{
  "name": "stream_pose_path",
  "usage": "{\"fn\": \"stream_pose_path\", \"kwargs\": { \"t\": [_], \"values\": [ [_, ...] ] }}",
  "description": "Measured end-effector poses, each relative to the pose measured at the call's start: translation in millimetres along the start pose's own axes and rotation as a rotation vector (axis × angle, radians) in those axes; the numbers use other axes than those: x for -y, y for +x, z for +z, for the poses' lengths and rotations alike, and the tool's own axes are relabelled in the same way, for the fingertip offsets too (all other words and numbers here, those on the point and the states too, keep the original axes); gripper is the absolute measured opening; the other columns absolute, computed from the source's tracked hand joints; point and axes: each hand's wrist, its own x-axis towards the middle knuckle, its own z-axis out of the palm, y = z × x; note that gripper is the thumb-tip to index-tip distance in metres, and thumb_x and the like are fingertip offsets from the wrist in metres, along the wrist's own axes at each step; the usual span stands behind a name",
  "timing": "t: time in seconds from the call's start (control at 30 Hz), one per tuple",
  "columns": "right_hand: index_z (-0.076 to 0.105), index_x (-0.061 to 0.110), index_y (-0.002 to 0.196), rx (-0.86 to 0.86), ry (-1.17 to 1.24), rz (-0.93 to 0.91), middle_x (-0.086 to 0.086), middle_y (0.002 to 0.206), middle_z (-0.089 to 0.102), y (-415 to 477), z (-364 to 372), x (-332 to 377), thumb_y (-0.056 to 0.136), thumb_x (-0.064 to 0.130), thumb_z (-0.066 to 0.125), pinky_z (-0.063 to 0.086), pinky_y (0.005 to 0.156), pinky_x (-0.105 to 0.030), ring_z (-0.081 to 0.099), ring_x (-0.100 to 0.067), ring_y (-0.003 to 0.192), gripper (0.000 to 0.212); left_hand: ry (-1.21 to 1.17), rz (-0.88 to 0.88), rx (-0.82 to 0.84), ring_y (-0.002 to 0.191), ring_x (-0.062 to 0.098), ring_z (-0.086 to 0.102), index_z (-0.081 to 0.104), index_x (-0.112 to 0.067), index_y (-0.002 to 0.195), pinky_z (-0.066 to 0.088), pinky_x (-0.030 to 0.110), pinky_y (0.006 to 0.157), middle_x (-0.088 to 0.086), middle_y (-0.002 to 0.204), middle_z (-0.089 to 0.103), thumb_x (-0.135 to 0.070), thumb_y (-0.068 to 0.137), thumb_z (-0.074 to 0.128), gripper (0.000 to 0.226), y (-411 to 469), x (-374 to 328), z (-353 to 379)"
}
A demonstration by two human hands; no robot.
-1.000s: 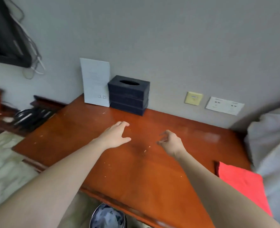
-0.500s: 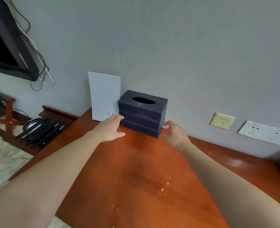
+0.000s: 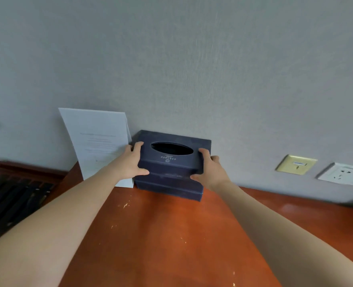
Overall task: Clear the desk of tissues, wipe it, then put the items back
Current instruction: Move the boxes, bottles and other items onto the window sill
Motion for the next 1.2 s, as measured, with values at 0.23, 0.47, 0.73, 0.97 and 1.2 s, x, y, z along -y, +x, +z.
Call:
{"fn": "stream_pose_path", "kwargs": {
  "t": [0.23,0.47,0.73,0.97,1.2],
  "values": [
    [0.028,0.032,0.147,-0.08,0.055,-0.007,-0.009,0.127,0.052,-3.5,-2.0,-7.2,0.083,0.025,0.073,0.043,0.09,-0.034,0.054,-0.03,0.111,0.078,-0.037,0.015,-0.157,0.118,0.032,0.053,0.024,-0.023,0.149,0.048,0.042,0.095,0.015,0.134,0.04,-0.036,0.078,0.081,0.091,8.4,2.7,7.6],
    [0.034,0.032,0.146,-0.106,0.122,-0.008,-0.004,0.134,0.055,-46.2,-25.8,-21.2,0.085,0.023,0.071,0.043,0.096,-0.033,0.051,-0.028,0.119,0.072,-0.016,0.087,-0.189,0.118,0.027,0.053,0.03,-0.027,0.148,0.05,0.04,0.095,0.008,0.136,0.043,-0.039,0.082,0.076,0.081,-28.7,-15.5,5.2],
    [0.042,0.038,0.142,-0.199,0.283,-0.105,0.005,0.131,0.059,-123.0,-52.6,-53.4,0.083,0.023,0.075,0.046,0.098,-0.032,0.056,-0.02,0.116,0.069,-0.083,0.146,-0.297,0.123,0.021,0.051,0.037,-0.036,0.148,0.047,0.038,0.101,-0.001,0.139,0.047,-0.038,0.084,0.075,0.075,-114.2,-49.5,5.3],
    [0.054,0.043,0.133,-0.252,0.506,-0.198,0.015,0.118,0.064,-203.0,-66.1,-97.8,0.081,0.018,0.077,0.042,0.078,-0.005,0.06,-0.004,0.099,0.062,-0.232,0.165,-0.407,0.11,0.01,0.055,0.047,-0.044,0.141,0.05,0.038,0.098,-0.013,0.131,0.054,-0.041,0.082,0.077,0.066,-208.1,-84.6,37.7],
    [0.056,0.053,0.125,-0.273,0.525,-0.232,0.019,0.117,0.066,-264.7,-86.8,-140.4,0.08,0.026,0.079,0.049,0.099,-0.029,0.06,-0.007,0.11,0.057,-0.202,0.143,-0.476,0.099,0.004,0.054,0.05,-0.05,0.137,0.049,0.029,0.085,-0.022,0.122,0.054,-0.048,0.08,0.076,0.063,-268.5,-126.3,68.5]
  ]
}}
